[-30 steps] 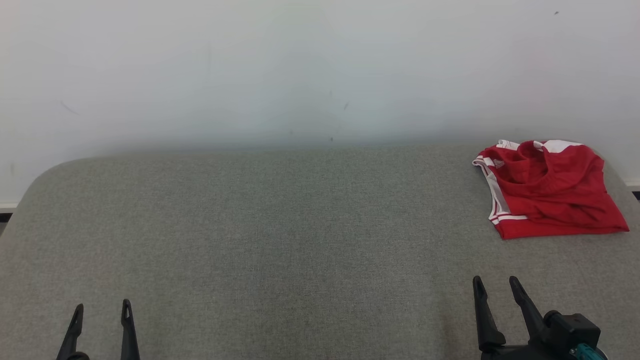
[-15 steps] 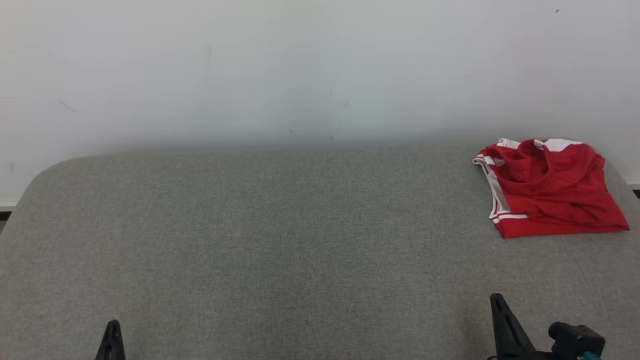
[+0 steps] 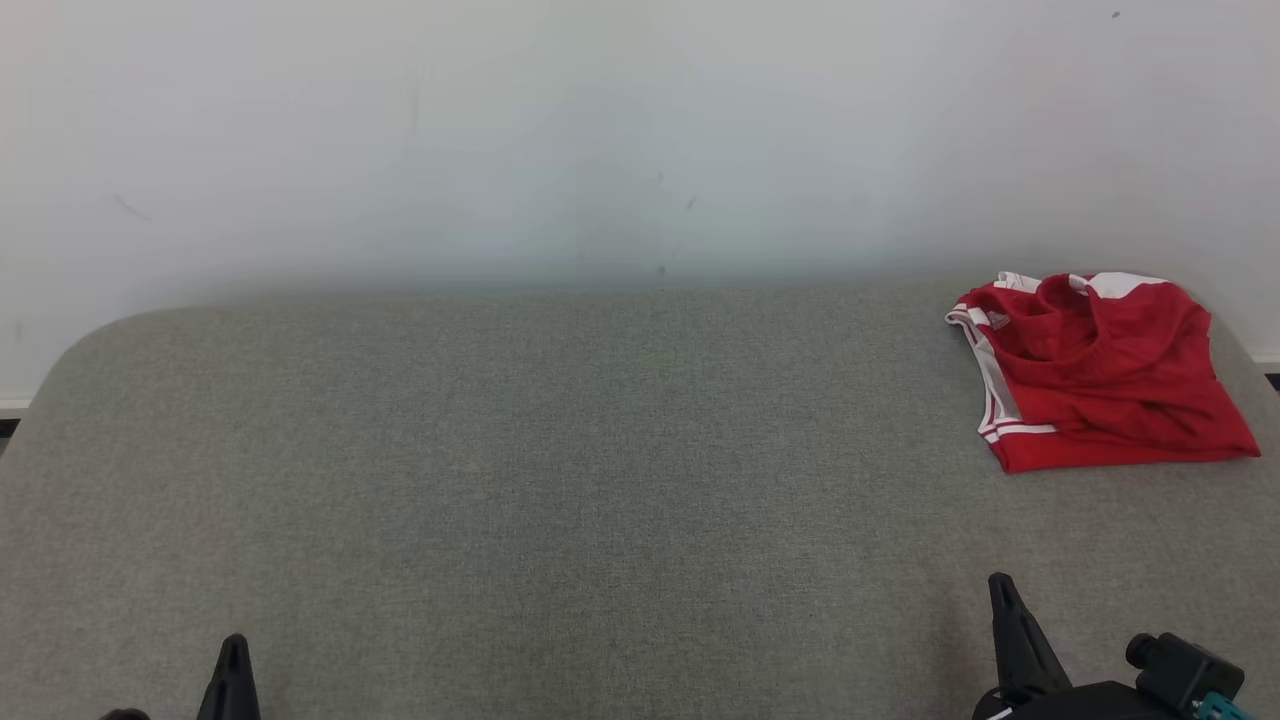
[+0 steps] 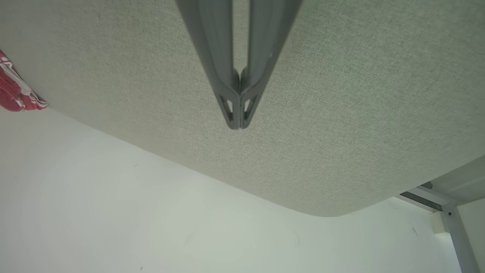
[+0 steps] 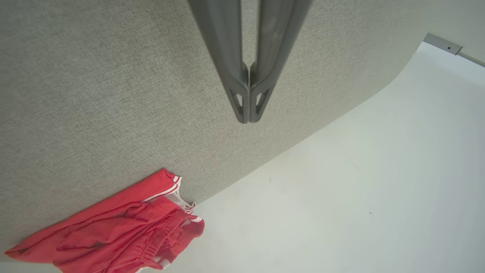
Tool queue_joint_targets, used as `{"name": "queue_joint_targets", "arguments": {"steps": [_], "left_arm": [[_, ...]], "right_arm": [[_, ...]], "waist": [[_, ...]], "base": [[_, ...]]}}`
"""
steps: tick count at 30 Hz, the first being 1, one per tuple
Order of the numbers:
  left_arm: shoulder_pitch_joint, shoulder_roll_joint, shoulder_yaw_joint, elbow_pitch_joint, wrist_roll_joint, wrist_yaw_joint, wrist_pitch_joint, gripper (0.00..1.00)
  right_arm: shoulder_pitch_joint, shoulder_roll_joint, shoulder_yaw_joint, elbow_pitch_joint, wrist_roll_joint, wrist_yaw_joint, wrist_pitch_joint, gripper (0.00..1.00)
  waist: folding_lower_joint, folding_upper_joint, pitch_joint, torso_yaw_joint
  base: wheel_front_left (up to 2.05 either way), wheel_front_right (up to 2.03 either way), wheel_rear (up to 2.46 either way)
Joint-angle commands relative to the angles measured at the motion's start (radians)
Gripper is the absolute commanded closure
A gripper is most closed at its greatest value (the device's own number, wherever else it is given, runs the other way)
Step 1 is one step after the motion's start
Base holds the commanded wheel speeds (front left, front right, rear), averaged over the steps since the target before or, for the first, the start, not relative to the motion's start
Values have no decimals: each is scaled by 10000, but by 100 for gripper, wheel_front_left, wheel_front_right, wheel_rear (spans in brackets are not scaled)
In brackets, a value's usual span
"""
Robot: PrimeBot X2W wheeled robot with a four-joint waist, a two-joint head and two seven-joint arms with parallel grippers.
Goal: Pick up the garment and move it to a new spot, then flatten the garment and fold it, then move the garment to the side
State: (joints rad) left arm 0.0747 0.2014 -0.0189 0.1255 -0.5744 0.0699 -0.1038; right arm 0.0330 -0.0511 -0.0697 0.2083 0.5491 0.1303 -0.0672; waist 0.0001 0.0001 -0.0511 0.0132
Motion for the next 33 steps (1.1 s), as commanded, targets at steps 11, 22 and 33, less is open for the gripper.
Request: {"name": "queue_joint_targets", "arguments": {"steps": [11,22,33], "left_arm": [[-561,-217,296,113,-1916,-363,376,100],[-784,-436,477,295,-3355,-643,688,100],[-971,-615,624,442,-4523,-880,936,100]], "right_arm": [[-475,1,-103,-51,1944,2,324,100],[-645,2,-164,14,3406,3,575,100],[-790,5,-210,67,4607,4,781,100]], "waist": [[-1,-1,61,-14],[-1,-1,118,-28],[-1,-1,170,-41]], "base": [[0,0,0],[0,0,0],[0,0,0]]}}
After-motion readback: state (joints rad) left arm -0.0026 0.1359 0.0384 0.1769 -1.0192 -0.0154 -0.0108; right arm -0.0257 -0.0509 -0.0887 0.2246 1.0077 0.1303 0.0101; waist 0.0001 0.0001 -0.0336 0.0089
